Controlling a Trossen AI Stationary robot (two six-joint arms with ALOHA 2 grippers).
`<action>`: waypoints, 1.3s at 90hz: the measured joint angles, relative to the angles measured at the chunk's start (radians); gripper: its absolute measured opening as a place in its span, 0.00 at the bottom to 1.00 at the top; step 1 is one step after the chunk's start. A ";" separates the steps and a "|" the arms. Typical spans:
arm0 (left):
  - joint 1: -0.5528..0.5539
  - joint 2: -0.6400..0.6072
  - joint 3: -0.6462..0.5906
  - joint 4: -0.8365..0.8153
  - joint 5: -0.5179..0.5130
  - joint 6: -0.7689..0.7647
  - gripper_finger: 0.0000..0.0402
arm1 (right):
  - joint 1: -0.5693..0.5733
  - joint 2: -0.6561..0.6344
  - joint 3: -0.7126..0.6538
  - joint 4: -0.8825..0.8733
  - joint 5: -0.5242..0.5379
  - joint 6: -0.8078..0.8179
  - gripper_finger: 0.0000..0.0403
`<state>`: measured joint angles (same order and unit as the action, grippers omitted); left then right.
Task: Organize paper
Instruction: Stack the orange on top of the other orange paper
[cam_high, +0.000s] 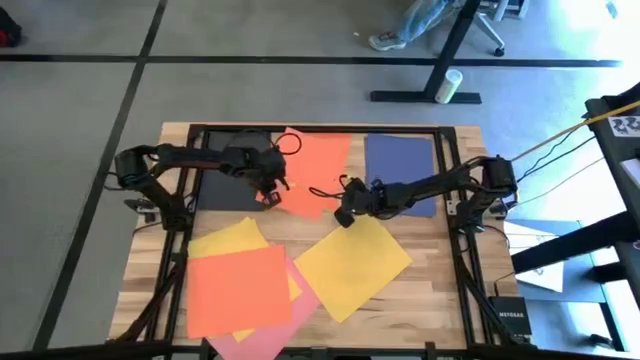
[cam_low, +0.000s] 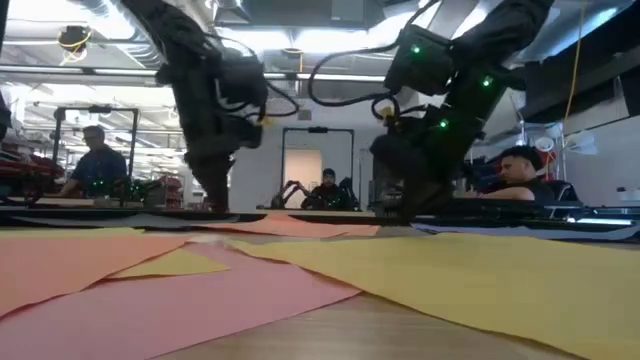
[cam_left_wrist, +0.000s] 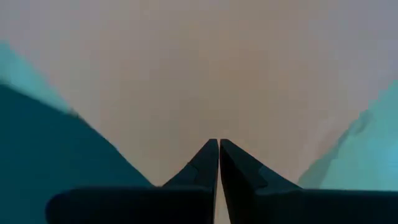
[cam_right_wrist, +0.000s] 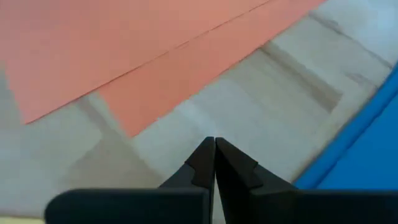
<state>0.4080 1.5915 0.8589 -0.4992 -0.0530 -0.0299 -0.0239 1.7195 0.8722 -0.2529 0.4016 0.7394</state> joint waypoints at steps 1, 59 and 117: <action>0.000 0.003 -0.001 0.007 0.002 -0.003 0.00 | -0.001 0.000 0.000 0.000 0.002 0.000 0.00; -0.062 0.100 -0.009 0.311 0.083 -0.071 0.00 | -0.021 0.006 -0.026 -0.037 0.071 0.026 0.00; -0.063 0.146 -0.009 0.471 0.087 -0.085 0.00 | -0.070 0.005 -0.138 0.155 -0.036 0.038 0.00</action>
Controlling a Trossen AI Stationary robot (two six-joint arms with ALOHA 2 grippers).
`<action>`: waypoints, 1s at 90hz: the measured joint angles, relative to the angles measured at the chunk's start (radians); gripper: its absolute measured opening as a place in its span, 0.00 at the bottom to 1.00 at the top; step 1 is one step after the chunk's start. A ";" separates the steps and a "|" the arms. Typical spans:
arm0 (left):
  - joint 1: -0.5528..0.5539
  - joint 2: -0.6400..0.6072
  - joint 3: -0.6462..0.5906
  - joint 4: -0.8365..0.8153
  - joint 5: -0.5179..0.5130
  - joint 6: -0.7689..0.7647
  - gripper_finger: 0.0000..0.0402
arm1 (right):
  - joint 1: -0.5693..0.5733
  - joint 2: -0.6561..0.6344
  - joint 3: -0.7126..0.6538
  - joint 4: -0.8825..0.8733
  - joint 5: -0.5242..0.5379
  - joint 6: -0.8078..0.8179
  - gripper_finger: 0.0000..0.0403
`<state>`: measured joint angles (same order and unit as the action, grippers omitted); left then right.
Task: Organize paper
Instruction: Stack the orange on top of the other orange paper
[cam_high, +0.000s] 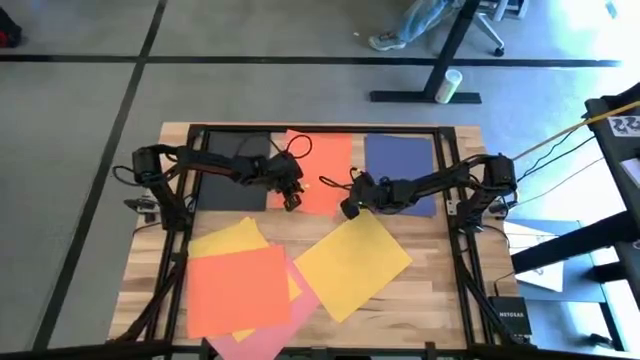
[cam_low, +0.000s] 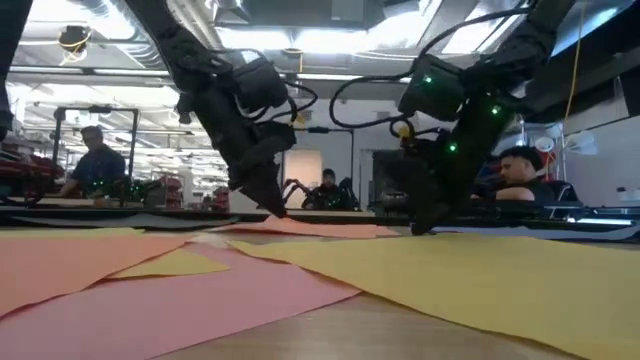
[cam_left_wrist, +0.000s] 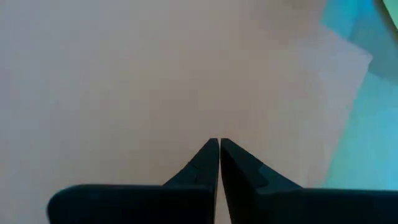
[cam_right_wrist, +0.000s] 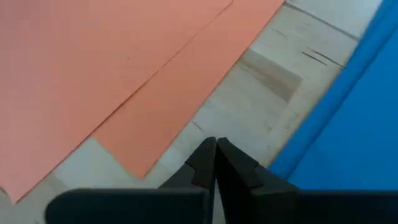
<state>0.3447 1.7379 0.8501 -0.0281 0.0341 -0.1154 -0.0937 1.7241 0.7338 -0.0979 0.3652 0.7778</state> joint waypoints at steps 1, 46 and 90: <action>0.000 0.005 0.000 0.005 0.002 -0.002 0.00 | 0.000 0.000 0.000 0.001 -0.001 0.000 0.00; 0.000 0.115 0.002 0.190 0.063 -0.042 0.00 | 0.003 0.004 0.000 0.096 -0.087 -0.026 0.00; -0.042 -0.108 0.015 0.017 0.067 0.011 0.00 | 0.003 0.001 0.034 0.022 -0.078 -0.074 0.00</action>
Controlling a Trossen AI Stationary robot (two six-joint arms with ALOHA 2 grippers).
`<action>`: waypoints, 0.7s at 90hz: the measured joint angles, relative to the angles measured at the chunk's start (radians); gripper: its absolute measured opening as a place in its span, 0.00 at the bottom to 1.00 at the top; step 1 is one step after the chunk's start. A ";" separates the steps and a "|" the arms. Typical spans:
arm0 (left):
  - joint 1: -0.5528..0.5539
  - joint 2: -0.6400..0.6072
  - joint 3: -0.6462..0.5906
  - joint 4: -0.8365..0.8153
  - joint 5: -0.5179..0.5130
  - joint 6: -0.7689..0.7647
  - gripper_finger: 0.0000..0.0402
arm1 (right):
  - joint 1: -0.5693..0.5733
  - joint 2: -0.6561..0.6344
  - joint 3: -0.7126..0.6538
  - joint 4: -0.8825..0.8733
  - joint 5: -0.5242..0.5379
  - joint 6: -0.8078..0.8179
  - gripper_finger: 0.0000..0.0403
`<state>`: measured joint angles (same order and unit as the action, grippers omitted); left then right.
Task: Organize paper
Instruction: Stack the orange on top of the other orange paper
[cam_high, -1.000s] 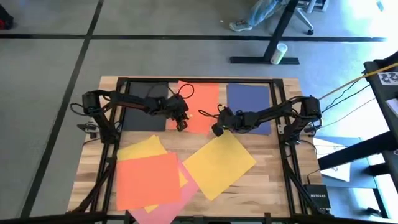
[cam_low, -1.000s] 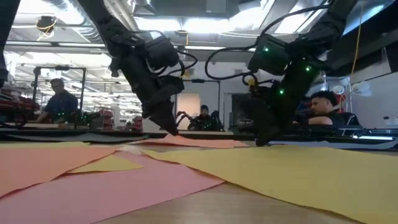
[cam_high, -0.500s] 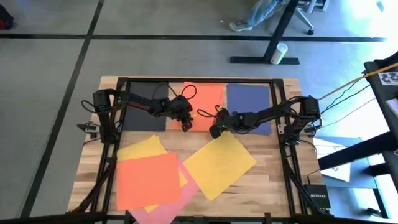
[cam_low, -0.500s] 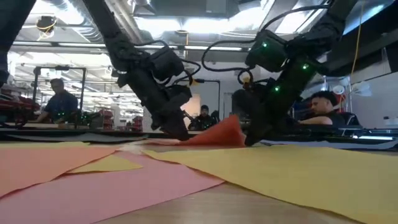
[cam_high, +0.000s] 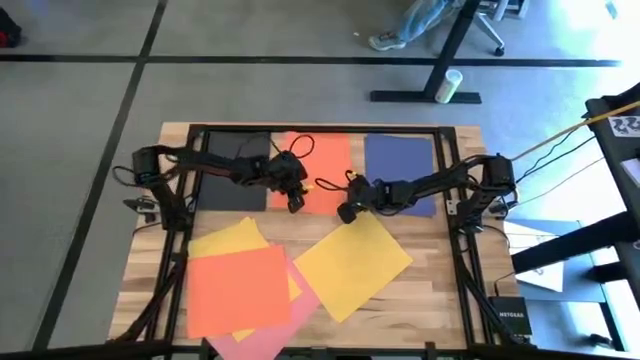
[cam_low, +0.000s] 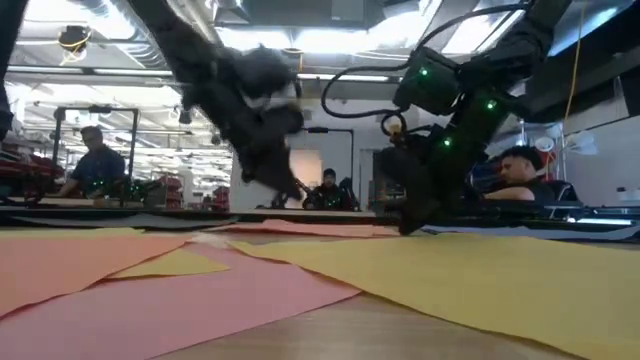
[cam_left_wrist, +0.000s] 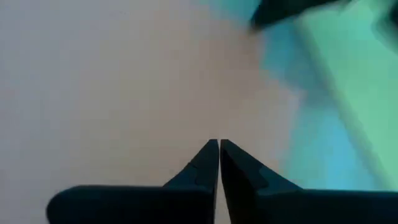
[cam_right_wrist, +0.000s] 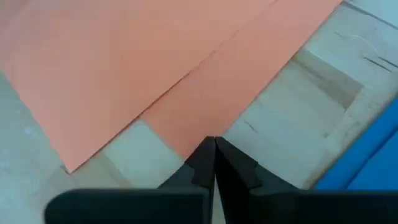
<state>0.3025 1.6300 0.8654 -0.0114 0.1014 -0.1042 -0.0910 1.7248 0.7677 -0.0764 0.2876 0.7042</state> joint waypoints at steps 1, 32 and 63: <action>-0.002 -0.011 0.000 -0.005 -0.002 0.003 0.00 | 0.000 -0.001 0.003 -0.003 -0.004 -0.003 0.00; 0.032 -0.315 0.002 -0.448 -0.214 0.085 0.00 | -0.020 -0.041 0.197 -0.137 -0.026 -0.402 0.05; 0.031 -0.449 -0.002 -0.657 -0.221 0.055 0.00 | -0.020 0.191 0.552 -0.506 -0.189 -0.681 0.53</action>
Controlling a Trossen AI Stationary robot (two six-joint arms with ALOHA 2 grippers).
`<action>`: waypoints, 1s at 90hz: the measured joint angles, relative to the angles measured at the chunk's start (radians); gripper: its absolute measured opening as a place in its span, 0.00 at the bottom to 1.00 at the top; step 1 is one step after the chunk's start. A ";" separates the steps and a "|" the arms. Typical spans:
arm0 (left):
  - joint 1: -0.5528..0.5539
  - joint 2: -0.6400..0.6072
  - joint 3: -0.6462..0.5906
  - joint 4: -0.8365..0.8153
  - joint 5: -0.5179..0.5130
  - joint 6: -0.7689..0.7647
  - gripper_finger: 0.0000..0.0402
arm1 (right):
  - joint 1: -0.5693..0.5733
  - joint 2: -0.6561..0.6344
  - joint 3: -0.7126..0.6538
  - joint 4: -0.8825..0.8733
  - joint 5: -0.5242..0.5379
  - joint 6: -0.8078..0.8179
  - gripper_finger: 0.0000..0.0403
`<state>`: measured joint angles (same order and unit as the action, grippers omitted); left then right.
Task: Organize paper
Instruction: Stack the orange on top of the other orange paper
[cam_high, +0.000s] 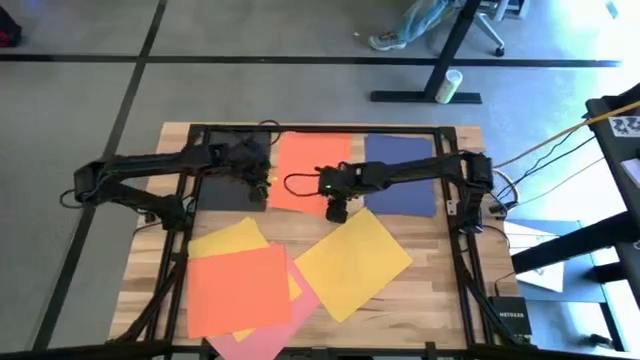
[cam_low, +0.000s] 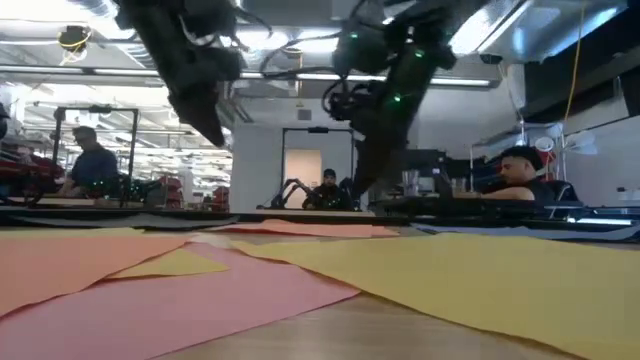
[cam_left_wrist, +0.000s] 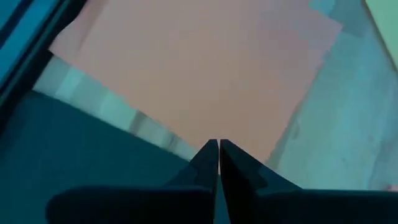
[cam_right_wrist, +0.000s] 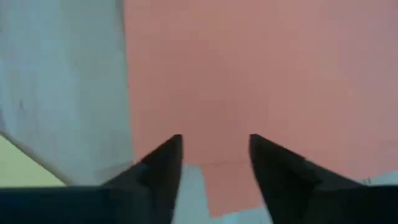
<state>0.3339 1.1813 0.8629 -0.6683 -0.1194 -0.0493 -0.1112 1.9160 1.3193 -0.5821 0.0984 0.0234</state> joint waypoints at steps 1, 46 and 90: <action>-0.003 -0.003 -0.002 0.000 0.000 -0.004 0.00 | 0.003 0.006 0.005 -0.003 -0.003 -0.003 0.54; -0.058 -0.017 -0.120 0.048 -0.010 -0.068 0.00 | 0.105 0.098 0.042 0.138 0.000 -0.024 0.49; -0.059 -0.207 -0.120 0.005 -0.080 -0.073 0.00 | 0.084 0.353 0.354 0.028 0.052 -0.061 0.48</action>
<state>0.2749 0.9745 0.7433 -0.6636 -0.1989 -0.1227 -0.0269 2.2695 1.6729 -0.5536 0.1505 -0.0380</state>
